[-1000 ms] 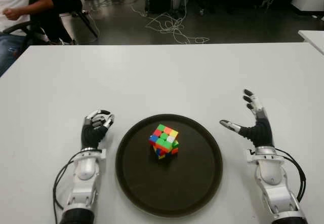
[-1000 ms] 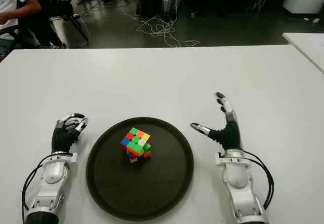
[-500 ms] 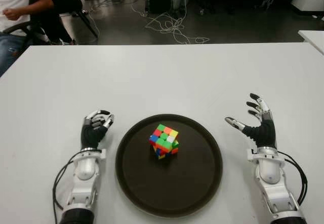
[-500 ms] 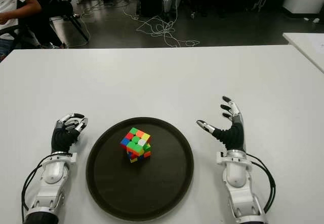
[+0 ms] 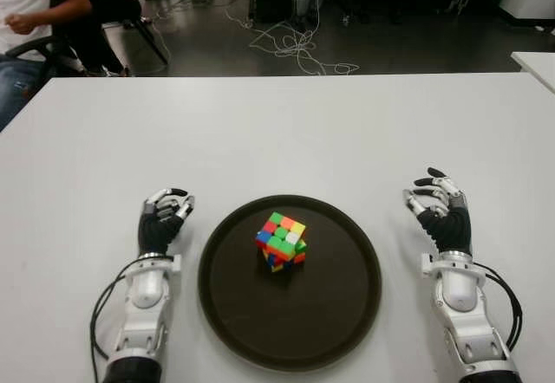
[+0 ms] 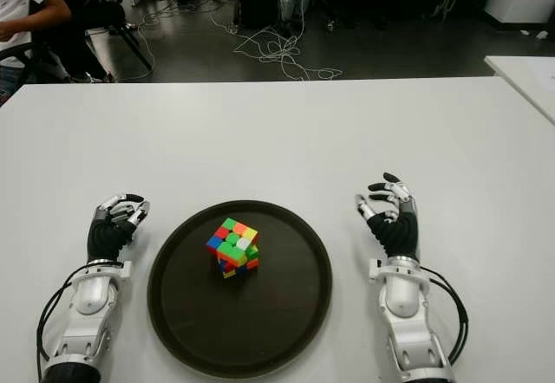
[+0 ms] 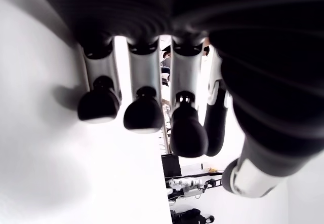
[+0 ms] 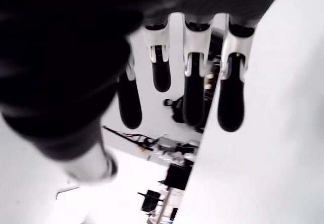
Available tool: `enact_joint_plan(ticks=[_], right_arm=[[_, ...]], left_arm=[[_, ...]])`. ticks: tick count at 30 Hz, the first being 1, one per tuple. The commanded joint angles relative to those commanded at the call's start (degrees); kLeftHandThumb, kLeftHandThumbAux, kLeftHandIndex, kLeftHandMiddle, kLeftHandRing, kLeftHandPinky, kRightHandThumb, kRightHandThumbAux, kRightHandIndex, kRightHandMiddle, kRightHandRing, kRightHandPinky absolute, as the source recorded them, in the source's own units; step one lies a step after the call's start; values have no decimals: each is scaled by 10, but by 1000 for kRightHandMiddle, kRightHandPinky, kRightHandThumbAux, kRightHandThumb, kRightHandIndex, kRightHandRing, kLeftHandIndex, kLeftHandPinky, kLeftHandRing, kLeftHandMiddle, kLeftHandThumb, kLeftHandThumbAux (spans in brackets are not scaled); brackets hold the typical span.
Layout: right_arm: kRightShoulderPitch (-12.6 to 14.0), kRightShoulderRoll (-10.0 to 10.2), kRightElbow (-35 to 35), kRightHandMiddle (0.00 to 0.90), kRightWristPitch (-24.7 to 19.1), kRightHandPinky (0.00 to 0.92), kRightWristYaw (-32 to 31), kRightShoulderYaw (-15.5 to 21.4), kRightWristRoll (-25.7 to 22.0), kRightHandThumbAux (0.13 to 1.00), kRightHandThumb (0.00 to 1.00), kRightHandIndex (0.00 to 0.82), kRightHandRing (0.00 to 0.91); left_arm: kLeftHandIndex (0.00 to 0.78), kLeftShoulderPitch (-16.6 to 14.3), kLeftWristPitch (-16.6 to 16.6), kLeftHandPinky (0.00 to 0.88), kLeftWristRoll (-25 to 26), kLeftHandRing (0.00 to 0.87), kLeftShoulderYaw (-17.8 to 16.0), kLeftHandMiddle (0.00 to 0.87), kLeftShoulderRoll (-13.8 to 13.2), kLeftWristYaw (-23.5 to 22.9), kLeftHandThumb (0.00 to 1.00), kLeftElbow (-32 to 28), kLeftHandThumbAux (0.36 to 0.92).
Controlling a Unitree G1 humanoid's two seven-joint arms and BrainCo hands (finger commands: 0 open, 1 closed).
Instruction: Pick up the Rubik's Cube and put it in the plate
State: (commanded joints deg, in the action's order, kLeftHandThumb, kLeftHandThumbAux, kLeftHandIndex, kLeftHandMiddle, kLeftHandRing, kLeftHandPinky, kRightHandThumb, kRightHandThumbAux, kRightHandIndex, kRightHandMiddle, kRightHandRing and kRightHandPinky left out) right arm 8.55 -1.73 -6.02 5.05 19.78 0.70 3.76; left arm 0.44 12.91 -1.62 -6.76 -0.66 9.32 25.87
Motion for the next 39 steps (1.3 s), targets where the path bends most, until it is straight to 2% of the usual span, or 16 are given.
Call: enact_joint_plan(ticks=[13, 21, 39], right_arm=[[5, -3, 14, 762, -23, 778, -22, 2, -25, 729, 689, 436, 780], [4, 1, 9, 756, -36, 778, -18, 5, -34, 729, 691, 435, 771], [0, 6, -26, 768, -31, 789, -13, 11, -51, 727, 695, 437, 783]], left_arm=[[443, -2, 15, 813, -3, 824, -1, 804, -1, 0, 703, 11, 708], [443, -2, 8, 824, -6, 831, -1, 807, -2, 3, 705, 10, 707], [444, 2, 10, 836, 0, 841, -6, 819, 3, 2, 705, 6, 706]])
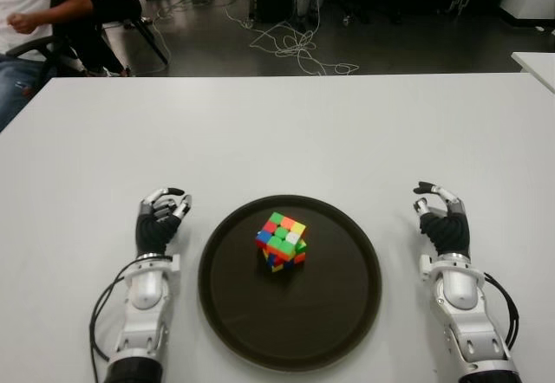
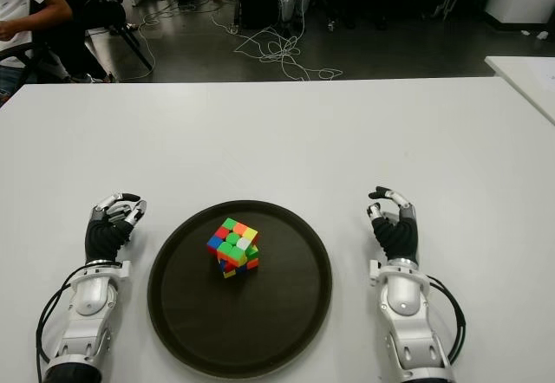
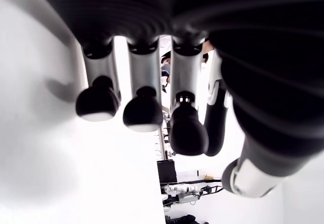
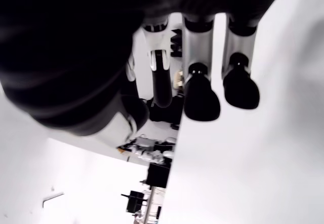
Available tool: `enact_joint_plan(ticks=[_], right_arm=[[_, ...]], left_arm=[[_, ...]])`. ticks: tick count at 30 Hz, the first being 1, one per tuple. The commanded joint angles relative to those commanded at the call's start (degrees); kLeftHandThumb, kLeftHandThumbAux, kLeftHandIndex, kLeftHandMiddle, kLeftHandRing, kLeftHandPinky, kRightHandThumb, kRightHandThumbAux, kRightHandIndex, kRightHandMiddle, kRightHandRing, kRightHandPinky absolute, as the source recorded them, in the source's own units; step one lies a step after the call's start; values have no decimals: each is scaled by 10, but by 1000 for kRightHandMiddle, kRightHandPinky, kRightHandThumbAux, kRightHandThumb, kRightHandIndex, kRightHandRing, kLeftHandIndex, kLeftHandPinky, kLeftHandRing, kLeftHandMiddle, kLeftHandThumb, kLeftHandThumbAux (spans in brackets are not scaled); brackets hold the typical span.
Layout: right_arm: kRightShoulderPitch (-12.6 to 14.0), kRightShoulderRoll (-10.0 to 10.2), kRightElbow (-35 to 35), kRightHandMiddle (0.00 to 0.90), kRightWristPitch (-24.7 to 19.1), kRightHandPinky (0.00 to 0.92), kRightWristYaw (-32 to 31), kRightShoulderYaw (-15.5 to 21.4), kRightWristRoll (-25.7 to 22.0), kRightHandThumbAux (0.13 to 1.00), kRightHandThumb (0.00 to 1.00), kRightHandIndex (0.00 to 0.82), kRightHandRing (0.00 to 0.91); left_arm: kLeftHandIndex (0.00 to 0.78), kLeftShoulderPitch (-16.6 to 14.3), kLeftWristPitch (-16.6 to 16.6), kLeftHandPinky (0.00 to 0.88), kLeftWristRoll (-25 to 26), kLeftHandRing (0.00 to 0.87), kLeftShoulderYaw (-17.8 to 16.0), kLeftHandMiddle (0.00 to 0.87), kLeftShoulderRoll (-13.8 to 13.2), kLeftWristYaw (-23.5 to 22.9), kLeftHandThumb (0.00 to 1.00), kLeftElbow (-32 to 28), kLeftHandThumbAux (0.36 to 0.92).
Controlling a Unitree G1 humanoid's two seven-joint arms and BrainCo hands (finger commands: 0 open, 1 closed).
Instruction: Pick up the Rubik's Cube and put it in the plate
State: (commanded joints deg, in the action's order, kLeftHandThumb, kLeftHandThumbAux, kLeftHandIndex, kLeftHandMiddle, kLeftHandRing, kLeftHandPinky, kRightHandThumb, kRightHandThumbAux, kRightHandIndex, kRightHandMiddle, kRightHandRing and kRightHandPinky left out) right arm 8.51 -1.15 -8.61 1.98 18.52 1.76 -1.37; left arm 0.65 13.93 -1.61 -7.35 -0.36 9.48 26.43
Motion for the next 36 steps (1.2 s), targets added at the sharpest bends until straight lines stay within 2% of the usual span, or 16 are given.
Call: enact_joint_plan(ticks=[7, 18, 20, 26, 30, 36], right_arm=[[13, 7, -8, 763, 4, 781, 0, -8, 0, 729, 694, 435, 780], [31, -5, 15, 768, -27, 781, 23, -31, 38, 729, 694, 436, 779], [36, -8, 22, 769, -31, 782, 24, -35, 45, 729, 694, 436, 780], [51, -12, 35, 775, -32, 791, 22, -40, 57, 727, 695, 437, 789], [62, -15, 38, 782, -23, 793, 14, -42, 58, 726, 695, 438, 798], [69, -21, 32, 784, 14, 787, -3, -39, 49, 727, 690, 437, 800]], left_arm=[[444, 6, 7, 834, 0, 841, 0, 820, -1, -2, 705, -2, 706], [444, 22, -24, 840, 0, 844, 0, 820, 6, 4, 707, -39, 706], [444, 30, -37, 843, -1, 843, 1, 819, 10, 8, 707, -62, 706], [444, 36, -52, 845, -5, 843, 1, 815, 15, 18, 706, -77, 706], [444, 40, -62, 835, -13, 840, 4, 813, 14, 23, 706, -88, 707], [443, 40, -73, 829, -23, 836, 7, 808, 5, 19, 705, -91, 707]])
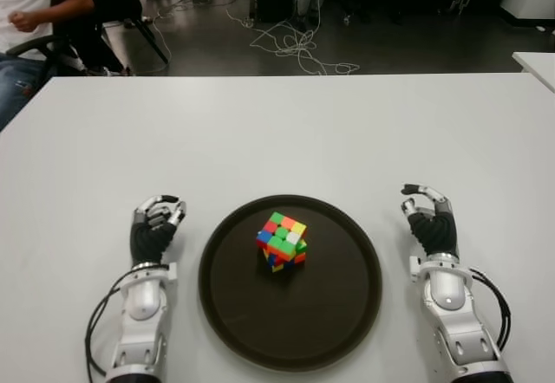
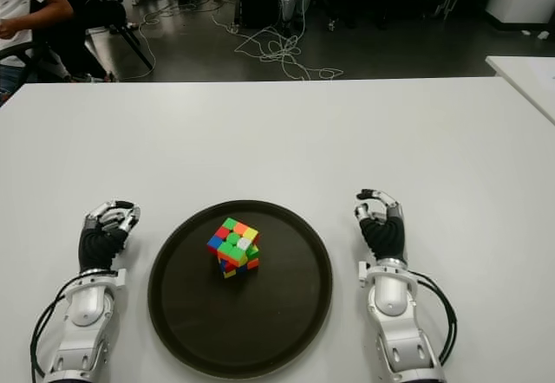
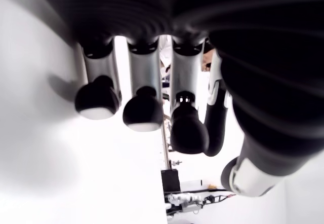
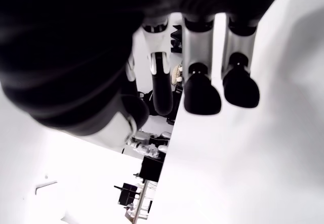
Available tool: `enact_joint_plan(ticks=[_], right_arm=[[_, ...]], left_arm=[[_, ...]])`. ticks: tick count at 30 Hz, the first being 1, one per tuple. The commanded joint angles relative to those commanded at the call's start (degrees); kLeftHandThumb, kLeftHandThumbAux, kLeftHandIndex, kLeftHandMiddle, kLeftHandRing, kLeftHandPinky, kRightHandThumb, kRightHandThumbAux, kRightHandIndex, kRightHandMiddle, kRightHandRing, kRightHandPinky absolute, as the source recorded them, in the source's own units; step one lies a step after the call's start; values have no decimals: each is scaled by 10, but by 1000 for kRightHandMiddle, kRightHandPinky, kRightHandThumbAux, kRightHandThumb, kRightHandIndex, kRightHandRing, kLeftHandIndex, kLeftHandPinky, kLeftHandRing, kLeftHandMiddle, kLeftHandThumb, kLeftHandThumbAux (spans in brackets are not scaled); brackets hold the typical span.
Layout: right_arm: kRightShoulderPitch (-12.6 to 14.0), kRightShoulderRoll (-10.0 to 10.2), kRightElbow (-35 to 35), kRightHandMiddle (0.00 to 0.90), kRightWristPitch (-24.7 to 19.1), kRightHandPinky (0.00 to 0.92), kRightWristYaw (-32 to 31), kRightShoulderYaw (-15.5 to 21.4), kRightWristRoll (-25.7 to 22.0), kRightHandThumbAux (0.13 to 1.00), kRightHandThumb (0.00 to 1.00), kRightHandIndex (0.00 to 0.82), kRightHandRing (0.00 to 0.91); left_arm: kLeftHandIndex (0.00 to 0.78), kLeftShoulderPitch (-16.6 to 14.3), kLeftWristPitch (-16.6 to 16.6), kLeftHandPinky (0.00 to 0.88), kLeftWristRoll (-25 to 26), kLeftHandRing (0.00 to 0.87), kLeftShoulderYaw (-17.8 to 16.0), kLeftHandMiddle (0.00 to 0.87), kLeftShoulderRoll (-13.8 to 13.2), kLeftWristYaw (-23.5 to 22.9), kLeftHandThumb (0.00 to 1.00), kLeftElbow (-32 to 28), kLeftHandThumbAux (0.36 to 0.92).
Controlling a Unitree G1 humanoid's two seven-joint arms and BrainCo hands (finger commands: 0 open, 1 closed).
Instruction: Pick up the Rubik's Cube and put it in the plate
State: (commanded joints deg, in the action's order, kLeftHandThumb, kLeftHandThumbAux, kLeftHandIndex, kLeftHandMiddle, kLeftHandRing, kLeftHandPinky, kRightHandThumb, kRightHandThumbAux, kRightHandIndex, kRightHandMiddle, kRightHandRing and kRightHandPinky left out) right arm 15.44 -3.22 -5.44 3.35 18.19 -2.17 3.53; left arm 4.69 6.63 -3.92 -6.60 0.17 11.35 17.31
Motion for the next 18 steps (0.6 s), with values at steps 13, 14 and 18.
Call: enact_joint_plan(ticks=[13, 14, 18], right_arm=[[3, 22, -35, 807, 100, 818, -63, 26, -80, 727, 691, 437, 820], [2, 24, -38, 809, 108, 821, -67, 28, -89, 727, 692, 437, 823], [-1, 29, -52, 817, 135, 827, -75, 32, -106, 726, 693, 438, 832]], left_arm=[[443, -2, -3, 836, 4, 840, -3, 812, 3, 0, 705, 1, 706], [443, -2, -5, 838, 6, 840, -4, 812, 6, 3, 705, -2, 706], [443, -2, 0, 843, 9, 840, -7, 810, 13, 9, 706, -5, 706]])
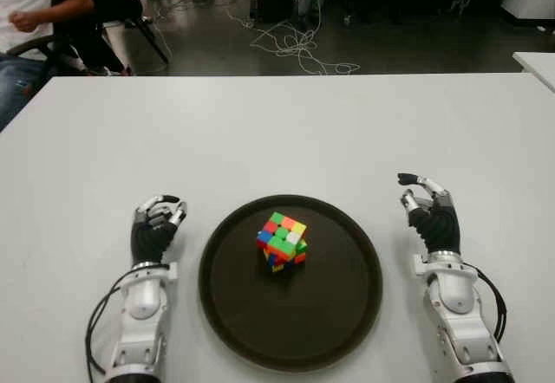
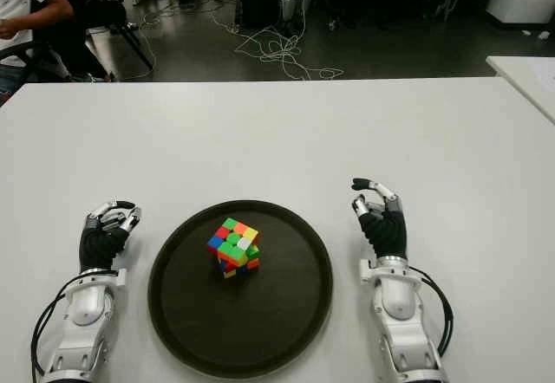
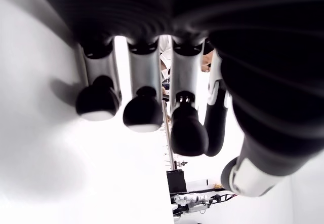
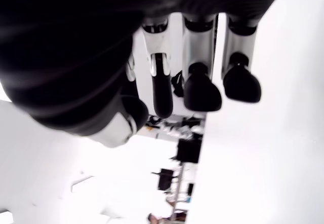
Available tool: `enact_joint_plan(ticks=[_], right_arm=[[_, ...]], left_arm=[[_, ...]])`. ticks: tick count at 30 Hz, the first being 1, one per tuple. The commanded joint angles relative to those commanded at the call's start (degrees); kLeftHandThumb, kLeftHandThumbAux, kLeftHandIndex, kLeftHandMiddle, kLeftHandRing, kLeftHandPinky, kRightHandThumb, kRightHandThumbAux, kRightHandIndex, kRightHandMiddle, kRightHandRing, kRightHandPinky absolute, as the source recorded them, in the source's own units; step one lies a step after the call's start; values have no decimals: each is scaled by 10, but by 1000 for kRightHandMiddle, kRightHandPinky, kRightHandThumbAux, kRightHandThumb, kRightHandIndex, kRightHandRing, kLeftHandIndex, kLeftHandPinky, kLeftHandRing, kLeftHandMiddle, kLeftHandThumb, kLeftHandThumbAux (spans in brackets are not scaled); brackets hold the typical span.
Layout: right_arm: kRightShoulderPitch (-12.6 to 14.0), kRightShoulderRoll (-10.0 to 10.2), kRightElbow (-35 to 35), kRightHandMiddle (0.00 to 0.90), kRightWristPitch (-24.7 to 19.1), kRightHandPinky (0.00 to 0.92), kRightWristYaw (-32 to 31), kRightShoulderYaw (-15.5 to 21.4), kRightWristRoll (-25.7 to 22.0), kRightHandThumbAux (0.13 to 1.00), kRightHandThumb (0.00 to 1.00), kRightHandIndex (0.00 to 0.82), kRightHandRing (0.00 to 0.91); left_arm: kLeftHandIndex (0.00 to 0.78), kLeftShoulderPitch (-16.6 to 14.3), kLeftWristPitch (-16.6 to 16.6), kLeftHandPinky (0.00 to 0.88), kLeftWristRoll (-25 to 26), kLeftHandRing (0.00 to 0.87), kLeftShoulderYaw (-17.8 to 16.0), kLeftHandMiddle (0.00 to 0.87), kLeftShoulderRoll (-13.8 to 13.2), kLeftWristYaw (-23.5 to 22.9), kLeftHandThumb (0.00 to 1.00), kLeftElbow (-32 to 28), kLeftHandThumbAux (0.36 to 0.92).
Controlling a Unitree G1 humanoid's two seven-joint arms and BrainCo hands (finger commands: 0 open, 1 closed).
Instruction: Pick up the Rubik's Cube and put it in the plate
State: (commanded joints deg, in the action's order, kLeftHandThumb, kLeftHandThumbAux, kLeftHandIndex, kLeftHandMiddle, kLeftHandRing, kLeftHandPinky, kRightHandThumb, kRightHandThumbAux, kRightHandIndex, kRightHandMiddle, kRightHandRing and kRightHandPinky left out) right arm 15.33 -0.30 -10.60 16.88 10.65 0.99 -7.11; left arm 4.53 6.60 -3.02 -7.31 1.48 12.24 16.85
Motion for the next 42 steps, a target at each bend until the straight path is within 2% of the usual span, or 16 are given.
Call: enact_joint_plan(ticks=[6, 21, 42], right_arm=[[-5, -8, -16, 817, 16, 815, -6, -4, 1, 727, 692, 437, 828], [-5, -19, -25, 811, 19, 809, -4, -9, 25, 729, 690, 436, 820], [0, -18, -14, 804, 23, 805, -9, -12, 24, 730, 687, 436, 817]], left_arm=[[442, -2, 8, 830, -4, 839, 2, 808, -2, 0, 706, 6, 707], [443, -5, 12, 821, -8, 828, 5, 800, -10, -5, 706, 14, 707], [443, -9, 1, 828, 2, 831, 1, 804, -9, -10, 707, 17, 706]])
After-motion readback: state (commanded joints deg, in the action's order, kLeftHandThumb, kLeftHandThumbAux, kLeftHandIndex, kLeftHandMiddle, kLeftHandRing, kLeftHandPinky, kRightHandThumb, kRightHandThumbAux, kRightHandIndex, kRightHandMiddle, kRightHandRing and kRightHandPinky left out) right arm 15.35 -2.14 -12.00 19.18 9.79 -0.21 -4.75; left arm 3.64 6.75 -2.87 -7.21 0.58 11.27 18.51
